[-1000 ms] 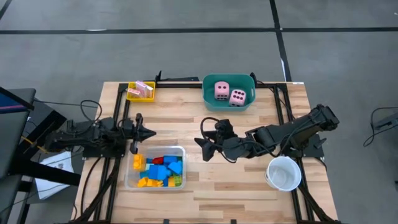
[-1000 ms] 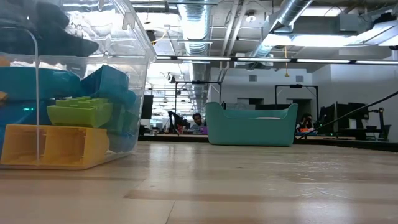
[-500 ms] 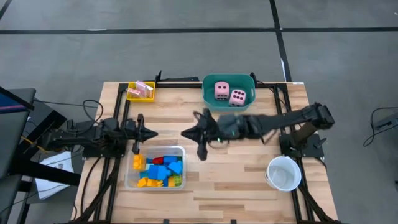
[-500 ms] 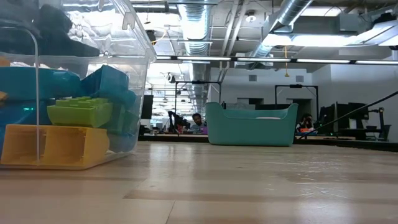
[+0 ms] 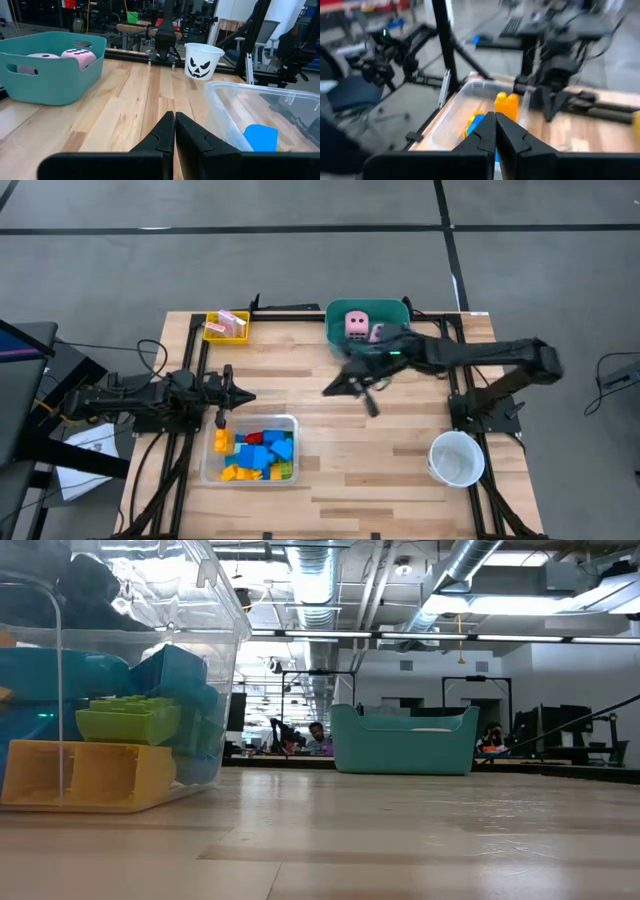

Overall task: Pick & Place Toys
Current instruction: Return to Home Position

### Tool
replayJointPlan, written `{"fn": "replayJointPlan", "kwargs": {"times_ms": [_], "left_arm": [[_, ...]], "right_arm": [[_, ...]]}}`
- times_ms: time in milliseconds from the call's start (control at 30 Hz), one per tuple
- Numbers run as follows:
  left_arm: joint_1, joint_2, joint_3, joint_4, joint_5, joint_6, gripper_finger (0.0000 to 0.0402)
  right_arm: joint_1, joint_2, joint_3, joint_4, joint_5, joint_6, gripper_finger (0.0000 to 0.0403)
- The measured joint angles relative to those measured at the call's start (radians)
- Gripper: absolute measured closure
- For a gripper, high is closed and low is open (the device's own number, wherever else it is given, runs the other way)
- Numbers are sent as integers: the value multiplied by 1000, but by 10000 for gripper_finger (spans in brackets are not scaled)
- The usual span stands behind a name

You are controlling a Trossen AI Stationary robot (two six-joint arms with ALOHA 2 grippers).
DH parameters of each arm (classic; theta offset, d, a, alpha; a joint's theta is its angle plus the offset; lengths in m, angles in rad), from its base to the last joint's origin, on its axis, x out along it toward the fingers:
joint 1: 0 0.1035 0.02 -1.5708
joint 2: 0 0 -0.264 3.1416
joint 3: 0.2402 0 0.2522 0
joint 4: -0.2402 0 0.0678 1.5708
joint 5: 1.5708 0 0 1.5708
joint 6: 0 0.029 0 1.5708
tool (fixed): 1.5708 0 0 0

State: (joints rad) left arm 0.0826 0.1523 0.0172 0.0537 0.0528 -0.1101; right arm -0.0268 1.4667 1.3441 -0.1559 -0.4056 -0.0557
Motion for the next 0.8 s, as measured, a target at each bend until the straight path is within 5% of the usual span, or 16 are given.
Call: {"fn": "replayJointPlan", "kwargs": {"times_ms": [133, 367, 633, 800], "left_arm": [[0, 2, 0, -1, 0, 0, 394], [0, 11, 1, 6, 0, 0, 394], [0, 12, 1, 17, 0, 0, 394], [0, 12, 1, 16, 0, 0, 394]], "right_arm": [[-8, -227, -347, 312, 101, 78, 402], [-6, -581, -845, 568, 281, 151, 402], [-7, -860, -1168, 679, 302, 214, 403], [-1, -986, -1285, 688, 302, 109, 403]]}}
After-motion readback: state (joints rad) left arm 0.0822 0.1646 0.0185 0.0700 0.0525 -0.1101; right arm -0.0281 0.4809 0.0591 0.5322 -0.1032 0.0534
